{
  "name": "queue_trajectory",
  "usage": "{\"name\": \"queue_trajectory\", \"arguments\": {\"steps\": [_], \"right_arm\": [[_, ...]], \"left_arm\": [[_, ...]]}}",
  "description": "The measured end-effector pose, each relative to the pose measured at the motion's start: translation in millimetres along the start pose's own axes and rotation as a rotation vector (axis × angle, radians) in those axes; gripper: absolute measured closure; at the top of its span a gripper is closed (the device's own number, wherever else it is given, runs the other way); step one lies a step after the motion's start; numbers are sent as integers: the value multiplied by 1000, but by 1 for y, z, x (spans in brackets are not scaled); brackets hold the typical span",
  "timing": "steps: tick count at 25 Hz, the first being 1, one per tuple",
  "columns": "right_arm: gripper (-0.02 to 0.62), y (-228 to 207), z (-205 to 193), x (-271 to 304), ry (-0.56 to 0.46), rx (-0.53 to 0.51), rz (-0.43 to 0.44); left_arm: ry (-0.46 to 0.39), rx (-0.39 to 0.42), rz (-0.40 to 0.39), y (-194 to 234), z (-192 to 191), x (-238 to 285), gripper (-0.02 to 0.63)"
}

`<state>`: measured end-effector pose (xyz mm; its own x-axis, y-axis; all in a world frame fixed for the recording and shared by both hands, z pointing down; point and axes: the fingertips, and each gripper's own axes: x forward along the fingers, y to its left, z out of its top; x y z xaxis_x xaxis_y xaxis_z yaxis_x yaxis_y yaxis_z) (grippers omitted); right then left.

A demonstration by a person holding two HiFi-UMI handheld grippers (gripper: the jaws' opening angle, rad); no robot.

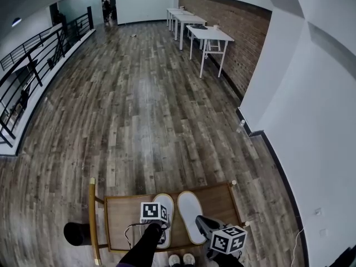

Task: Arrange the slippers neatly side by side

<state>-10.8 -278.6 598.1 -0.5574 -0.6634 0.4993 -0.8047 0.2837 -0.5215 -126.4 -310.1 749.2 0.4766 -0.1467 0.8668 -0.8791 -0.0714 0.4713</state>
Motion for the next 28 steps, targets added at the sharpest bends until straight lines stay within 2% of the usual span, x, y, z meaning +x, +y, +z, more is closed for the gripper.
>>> {"name": "queue_trajectory", "arguments": {"steps": [2,7,12,19,20,24,28], "right_arm": [[598,1,0,0,3,-3,2],[598,2,-1,1,10,-7,4],[598,-1,-1,2,17,-13,-4],[598,0,-3,8,25,-15,-6],[598,0,-3,8,25,-14,-4],[598,3,-5,10,29,-16,2],[598,-9,-2,13,42,-53,-33]], "left_arm": [[-19,-52,-6,4,2,-1,597],[-30,-96,7,12,2,-3,597],[-49,-79,2,12,3,-2,595],[-85,-116,-60,6,6,-6,590],[-95,-126,-69,6,8,-7,571],[-132,-184,-80,7,10,-14,566],[-190,-221,-108,0,10,-32,566]]}}
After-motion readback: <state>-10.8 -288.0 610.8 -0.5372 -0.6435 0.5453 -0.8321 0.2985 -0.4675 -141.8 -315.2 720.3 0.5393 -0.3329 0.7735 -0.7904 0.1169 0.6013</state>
